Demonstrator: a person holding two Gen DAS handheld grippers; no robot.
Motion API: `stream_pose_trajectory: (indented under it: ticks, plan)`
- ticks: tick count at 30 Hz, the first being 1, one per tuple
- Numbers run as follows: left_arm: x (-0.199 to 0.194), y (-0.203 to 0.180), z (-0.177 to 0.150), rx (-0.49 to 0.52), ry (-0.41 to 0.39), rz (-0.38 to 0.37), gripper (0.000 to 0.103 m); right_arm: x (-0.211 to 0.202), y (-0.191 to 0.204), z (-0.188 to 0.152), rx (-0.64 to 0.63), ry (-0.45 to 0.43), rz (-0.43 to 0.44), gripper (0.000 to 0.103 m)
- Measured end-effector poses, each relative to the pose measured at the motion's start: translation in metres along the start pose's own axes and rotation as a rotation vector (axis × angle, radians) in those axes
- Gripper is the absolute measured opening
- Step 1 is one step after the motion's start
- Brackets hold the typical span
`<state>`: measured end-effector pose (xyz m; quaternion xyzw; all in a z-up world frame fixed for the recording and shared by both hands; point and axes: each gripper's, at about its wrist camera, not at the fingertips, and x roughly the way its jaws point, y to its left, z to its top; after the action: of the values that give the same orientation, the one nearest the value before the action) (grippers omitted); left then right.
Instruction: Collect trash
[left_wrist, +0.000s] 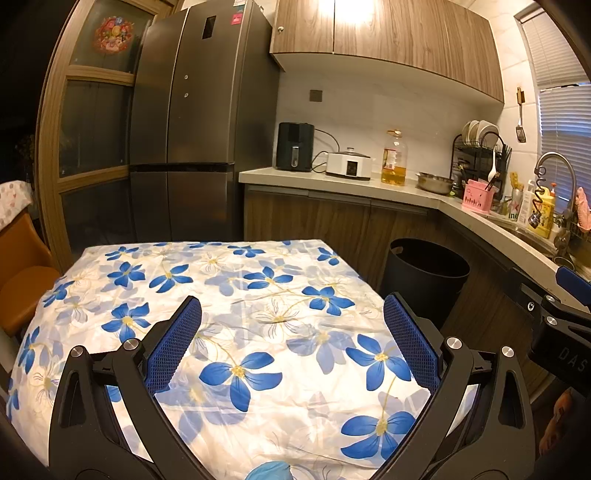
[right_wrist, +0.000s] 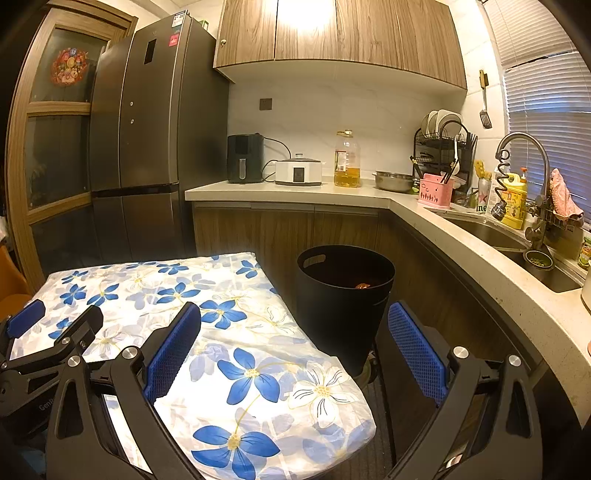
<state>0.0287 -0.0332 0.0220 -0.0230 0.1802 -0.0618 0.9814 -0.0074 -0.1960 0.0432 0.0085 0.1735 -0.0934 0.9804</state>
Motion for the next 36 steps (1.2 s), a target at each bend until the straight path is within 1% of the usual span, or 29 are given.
stream_pose_trajectory:
  ticks: [36]
  plan:
    - [-0.0023,-0.0003,-0.0002,0.0,-0.002,0.0,0.097,0.0012,0.0022,0.0047,0.002,-0.006,-0.002,0.097]
